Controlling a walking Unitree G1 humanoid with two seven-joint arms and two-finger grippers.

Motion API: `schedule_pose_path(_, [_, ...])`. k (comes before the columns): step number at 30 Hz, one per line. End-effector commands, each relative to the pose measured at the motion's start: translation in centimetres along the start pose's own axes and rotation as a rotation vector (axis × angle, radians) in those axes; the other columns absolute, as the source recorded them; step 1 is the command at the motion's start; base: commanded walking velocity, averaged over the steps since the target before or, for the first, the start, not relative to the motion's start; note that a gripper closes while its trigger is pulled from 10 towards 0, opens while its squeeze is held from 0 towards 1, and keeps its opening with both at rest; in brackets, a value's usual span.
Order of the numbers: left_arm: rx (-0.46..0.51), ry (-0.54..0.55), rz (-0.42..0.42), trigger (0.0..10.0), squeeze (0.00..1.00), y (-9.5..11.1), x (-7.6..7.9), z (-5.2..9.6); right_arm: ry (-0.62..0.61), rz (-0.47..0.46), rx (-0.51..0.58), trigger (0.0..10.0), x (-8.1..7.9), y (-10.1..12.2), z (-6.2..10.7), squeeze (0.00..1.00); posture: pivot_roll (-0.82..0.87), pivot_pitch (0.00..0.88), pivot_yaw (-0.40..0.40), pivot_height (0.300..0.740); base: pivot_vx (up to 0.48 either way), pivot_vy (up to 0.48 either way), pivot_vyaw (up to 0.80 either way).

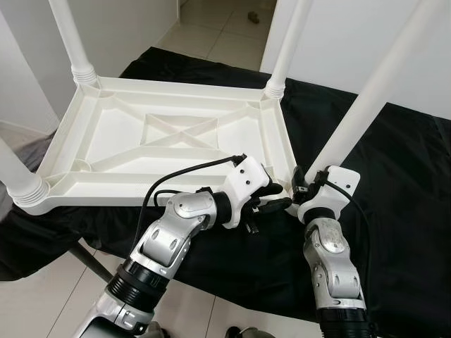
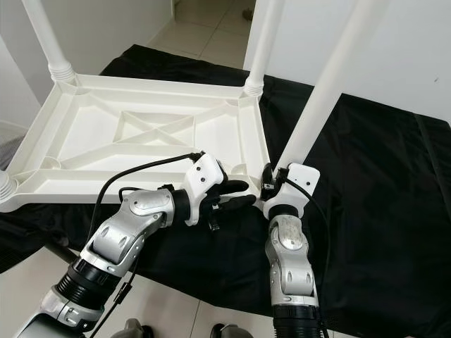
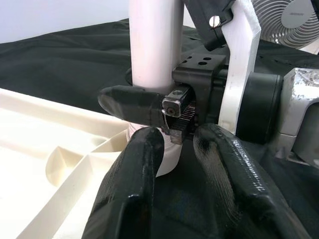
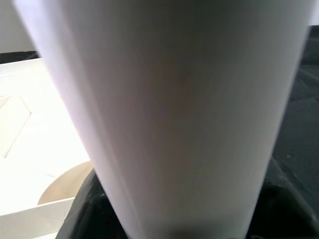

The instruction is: Building children table

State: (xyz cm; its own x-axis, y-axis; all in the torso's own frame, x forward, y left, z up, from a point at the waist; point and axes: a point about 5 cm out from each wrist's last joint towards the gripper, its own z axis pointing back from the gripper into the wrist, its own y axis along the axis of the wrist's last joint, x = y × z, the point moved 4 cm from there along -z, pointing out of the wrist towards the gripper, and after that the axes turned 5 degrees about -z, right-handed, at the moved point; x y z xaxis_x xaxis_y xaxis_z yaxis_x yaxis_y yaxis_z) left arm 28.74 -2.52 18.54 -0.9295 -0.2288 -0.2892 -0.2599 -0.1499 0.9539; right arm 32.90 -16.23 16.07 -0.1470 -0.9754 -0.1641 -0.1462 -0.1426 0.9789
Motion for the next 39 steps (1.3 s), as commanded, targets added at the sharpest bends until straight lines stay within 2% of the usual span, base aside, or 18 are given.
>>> schedule_pose_path(1, [-0.014,0.071,0.011,10.0,0.0,-0.3,-0.6,-0.1,-0.017,0.002,-0.015,10.0,0.5,-0.2,0.4,0.75,0.02,0.117,-0.094,0.74,0.0,0.0,0.0])
schedule_pose_path(2, [-0.013,0.071,0.011,10.0,0.0,-0.3,-0.6,-0.1,-0.001,-0.001,-0.008,10.0,0.4,0.0,0.4,1.0,0.03,0.117,-0.095,0.74,0.0,0.0,0.0])
schedule_pose_path(4, [-0.013,0.071,0.011,10.0,0.0,-0.3,-0.6,-0.1,0.018,-0.008,0.002,10.0,0.3,0.2,0.5,1.0,0.03,0.117,-0.095,0.74,0.0,0.0,0.0])
schedule_pose_path(7, [-0.015,0.071,0.012,10.0,0.0,-0.4,-0.6,0.0,0.131,-0.056,0.019,10.0,0.5,1.0,0.4,1.0,0.02,0.121,-0.094,0.74,0.0,0.0,0.0])
schedule_pose_path(10, [-0.015,0.066,0.014,10.0,0.0,-0.4,-0.5,0.0,0.205,-0.024,0.007,10.0,1.0,1.4,0.2,1.0,0.02,0.12,-0.093,0.74,0.0,0.0,0.0])
schedule_pose_path(11, [-0.016,0.062,0.015,10.0,0.0,-0.4,-0.4,0.0,0.272,0.003,-0.017,10.0,1.8,1.3,-0.1,1.0,0.02,0.12,-0.093,0.74,0.0,0.0,0.0])
schedule_pose_path(13, [-0.017,0.062,0.016,10.0,0.0,-0.4,-0.4,0.0,0.285,0.006,-0.022,10.0,2.0,1.4,-0.1,1.0,0.02,0.12,-0.093,0.74,0.0,0.0,0.0])
schedule_pose_path(14, [-0.018,0.059,0.015,10.0,0.0,-0.4,-0.4,0.1,0.39,0.037,-0.047,10.0,2.1,1.3,-0.1,0.49,0.03,0.126,-0.085,0.74,0.0,0.0,0.0])
schedule_pose_path(15, [-0.018,0.059,0.015,10.0,0.0,-0.4,-0.4,0.1,0.39,0.037,-0.047,10.0,2.1,1.3,-0.1,0.49,0.03,0.126,-0.085,0.74,0.0,0.0,0.0])
schedule_pose_path(16, [-0.018,0.057,0.015,10.0,0.0,-0.4,-0.4,0.1,0.438,0.04,-0.069,10.0,2.1,1.2,0.0,0.0,0.03,0.126,-0.081,0.74,0.0,0.0,0.0])
schedule_pose_path(22, [-0.019,0.049,0.013,10.0,0.0,-0.4,-0.3,0.2,0.532,0.077,-0.085,10.0,2.3,0.9,-0.2,0.0,0.03,0.124,-0.079,0.74,0.0,0.0,0.0])
schedule_pose_path(26, [-0.018,0.045,0.012,10.0,0.0,-0.3,-0.2,0.1,0.651,0.111,-0.109,10.0,1.7,0.0,-0.8,0.0,0.04,0.123,-0.071,0.74,0.0,0.0,0.0])
schedule_pose_path(33, [-0.02,0.046,0.007,10.0,0.0,-0.3,-0.4,0.2,0.711,0.135,-0.129,10.0,1.2,-0.6,-2.0,0.0,0.05,0.113,-0.065,0.74,0.0,0.0,0.0])
schedule_pose_path(34, [-0.019,0.046,0.005,10.0,0.0,-0.2,-0.5,0.2,0.722,0.139,-0.13,9.3,1.0,-0.6,-2.2,0.0,0.05,0.111,-0.064,0.74,0.0,0.0,0.0])
schedule_pose_path(35, [-0.019,0.045,0.001,10.0,0.0,-0.2,-0.5,0.2,0.732,0.145,-0.132,2.3,1.0,-0.8,-2.4,0.0,0.05,0.11,-0.063,0.74,0.0,0.0,0.0])
schedule_pose_path(37, [-0.019,0.045,0.0,10.0,0.0,-0.2,-0.5,0.2,0.73,0.147,-0.134,2.3,1.0,-0.8,-2.5,0.0,0.05,0.11,-0.063,0.74,0.0,0.0,0.0])
schedule_pose_path(38, [-0.018,0.045,0.0,10.0,0.0,-0.1,-0.5,0.2,0.725,0.164,-0.133,0.0,1.2,-0.9,-2.6,0.0,0.05,0.109,-0.063,0.74,0.0,0.0,0.0])
schedule_pose_path(39, [-0.017,0.044,-0.001,10.0,0.0,-0.1,-0.5,0.1,0.724,0.172,-0.139,0.0,1.4,-1.2,-2.7,0.0,0.05,0.109,-0.063,0.74,0.0,0.0,0.0])
